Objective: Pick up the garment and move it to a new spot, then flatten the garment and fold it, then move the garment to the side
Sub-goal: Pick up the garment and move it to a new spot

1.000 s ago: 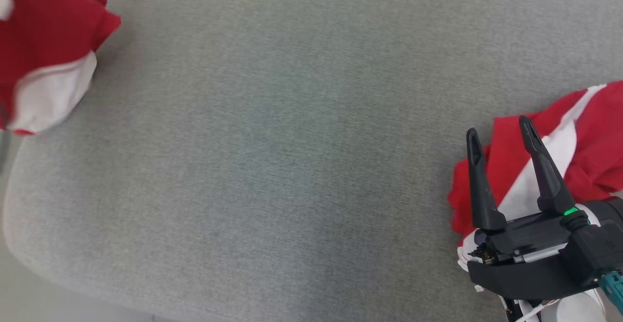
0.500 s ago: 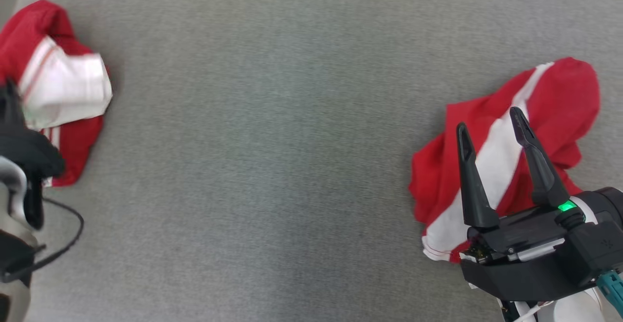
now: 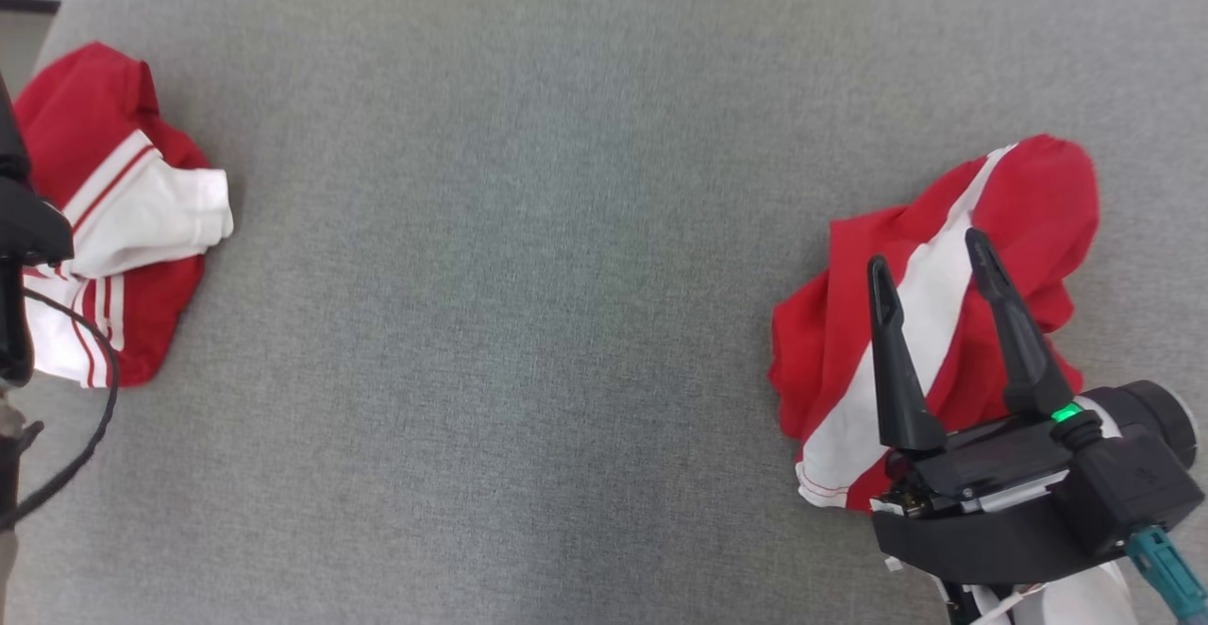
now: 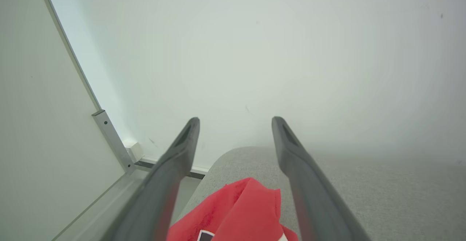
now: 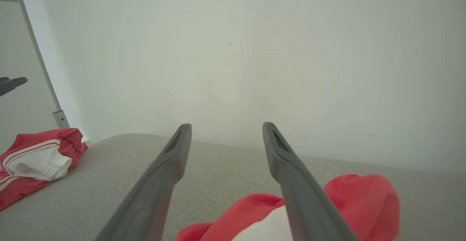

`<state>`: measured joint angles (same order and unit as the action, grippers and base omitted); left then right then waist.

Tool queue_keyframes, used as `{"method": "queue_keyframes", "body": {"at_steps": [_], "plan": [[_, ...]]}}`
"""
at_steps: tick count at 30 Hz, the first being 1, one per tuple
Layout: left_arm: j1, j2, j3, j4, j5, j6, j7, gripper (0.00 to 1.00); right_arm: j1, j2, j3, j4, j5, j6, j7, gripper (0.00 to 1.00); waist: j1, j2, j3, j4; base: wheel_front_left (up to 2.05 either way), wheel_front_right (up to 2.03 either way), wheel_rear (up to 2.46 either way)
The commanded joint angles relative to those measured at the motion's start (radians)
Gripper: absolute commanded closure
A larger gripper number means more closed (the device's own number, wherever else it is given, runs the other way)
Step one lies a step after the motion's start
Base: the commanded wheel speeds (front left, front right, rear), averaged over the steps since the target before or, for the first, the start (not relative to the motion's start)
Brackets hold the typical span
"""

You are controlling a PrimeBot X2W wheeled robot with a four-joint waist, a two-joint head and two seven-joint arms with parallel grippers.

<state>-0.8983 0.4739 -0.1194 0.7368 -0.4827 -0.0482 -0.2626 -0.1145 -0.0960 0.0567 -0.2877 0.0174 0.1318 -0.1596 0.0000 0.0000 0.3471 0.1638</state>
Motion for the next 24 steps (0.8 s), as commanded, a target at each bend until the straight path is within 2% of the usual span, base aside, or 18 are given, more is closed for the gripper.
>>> {"method": "queue_keyframes", "body": {"at_steps": [1,6,15,24], "plan": [[0.032,0.000,0.016,-0.038,0.023,0.001,-0.003,0.00,0.004,0.010,-0.002,0.014,0.012,-0.002,-0.013,0.00,0.0000,0.0000,-0.038,-0.012,0.00,0.00,0.00],[0.130,-0.012,0.064,-0.207,0.105,-0.001,-0.003,0.00,0.011,0.029,-0.019,0.081,0.030,-0.002,-0.050,0.00,0.0000,0.0000,-0.101,-0.052,0.00,0.00,0.00],[0.355,-0.039,0.100,-0.405,0.162,-0.006,-0.003,0.00,0.049,0.045,-0.059,0.193,0.061,-0.002,-0.091,0.00,0.0000,0.0000,-0.207,-0.144,0.00,0.00,0.00],[0.592,-0.095,0.117,-0.532,0.152,0.035,-0.003,0.00,0.090,0.048,-0.088,0.279,0.090,-0.002,-0.104,0.00,0.0000,0.0000,-0.274,-0.205,0.00,0.00,0.00]]}}
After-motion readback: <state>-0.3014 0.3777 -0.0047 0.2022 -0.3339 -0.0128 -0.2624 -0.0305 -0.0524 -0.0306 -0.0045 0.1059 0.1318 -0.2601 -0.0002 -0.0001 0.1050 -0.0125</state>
